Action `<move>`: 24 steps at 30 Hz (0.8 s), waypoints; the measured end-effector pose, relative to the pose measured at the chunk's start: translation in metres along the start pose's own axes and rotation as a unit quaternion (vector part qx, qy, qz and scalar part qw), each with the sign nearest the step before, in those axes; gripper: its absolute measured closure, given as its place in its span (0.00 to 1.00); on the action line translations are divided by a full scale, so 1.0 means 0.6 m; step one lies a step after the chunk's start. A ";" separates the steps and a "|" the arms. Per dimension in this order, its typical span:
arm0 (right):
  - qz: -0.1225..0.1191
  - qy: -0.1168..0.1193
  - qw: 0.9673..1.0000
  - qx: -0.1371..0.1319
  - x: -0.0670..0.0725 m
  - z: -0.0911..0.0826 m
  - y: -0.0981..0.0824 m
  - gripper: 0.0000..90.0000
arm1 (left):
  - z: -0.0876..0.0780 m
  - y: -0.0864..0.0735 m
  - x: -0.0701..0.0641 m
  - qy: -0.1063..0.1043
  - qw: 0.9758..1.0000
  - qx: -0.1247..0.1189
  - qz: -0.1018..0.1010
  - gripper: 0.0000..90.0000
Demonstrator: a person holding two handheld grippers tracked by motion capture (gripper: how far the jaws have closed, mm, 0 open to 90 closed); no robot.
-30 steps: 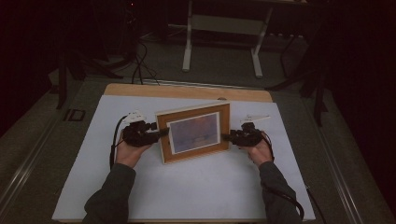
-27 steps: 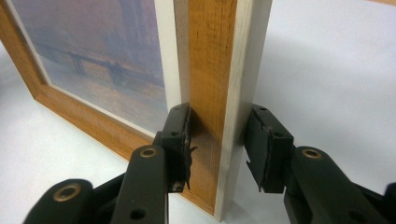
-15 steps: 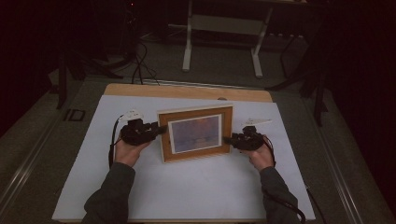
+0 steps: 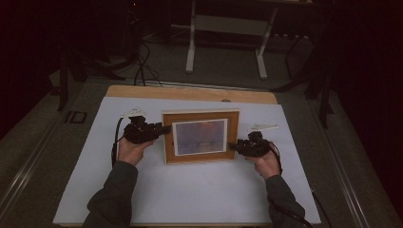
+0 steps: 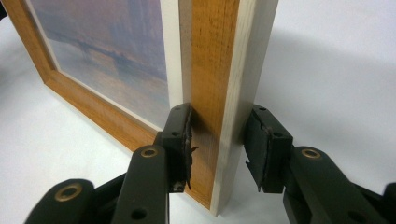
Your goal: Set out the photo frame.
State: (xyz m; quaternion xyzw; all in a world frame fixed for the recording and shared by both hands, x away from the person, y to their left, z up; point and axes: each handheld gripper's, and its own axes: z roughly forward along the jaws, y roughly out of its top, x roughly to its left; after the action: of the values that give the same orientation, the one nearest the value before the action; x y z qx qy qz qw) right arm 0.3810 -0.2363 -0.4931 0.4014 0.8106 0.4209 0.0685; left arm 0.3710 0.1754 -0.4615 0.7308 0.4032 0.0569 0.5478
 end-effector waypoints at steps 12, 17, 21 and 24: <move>0.009 0.002 1.000 0.004 0.009 -0.012 -0.013 0.70 | 0.008 0.004 0.007 -0.013 1.000 0.006 -0.007 0.74; 0.011 0.005 1.000 0.004 0.011 -0.015 -0.016 0.70 | 0.010 0.006 0.008 -0.016 1.000 0.010 -0.011 0.74; 0.011 0.007 1.000 0.007 0.011 -0.016 -0.017 0.70 | 0.011 0.006 0.009 -0.017 1.000 0.009 -0.019 0.74; 0.010 0.006 1.000 0.009 0.012 -0.017 -0.018 0.71 | 0.012 0.006 0.010 -0.018 1.000 0.010 -0.020 0.73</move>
State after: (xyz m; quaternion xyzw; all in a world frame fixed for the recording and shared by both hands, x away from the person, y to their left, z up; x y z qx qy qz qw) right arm 0.3651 -0.2414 -0.4929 0.4071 0.8107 0.4171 0.0561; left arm 0.3806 0.1733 -0.4635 0.7287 0.4088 0.0288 0.5486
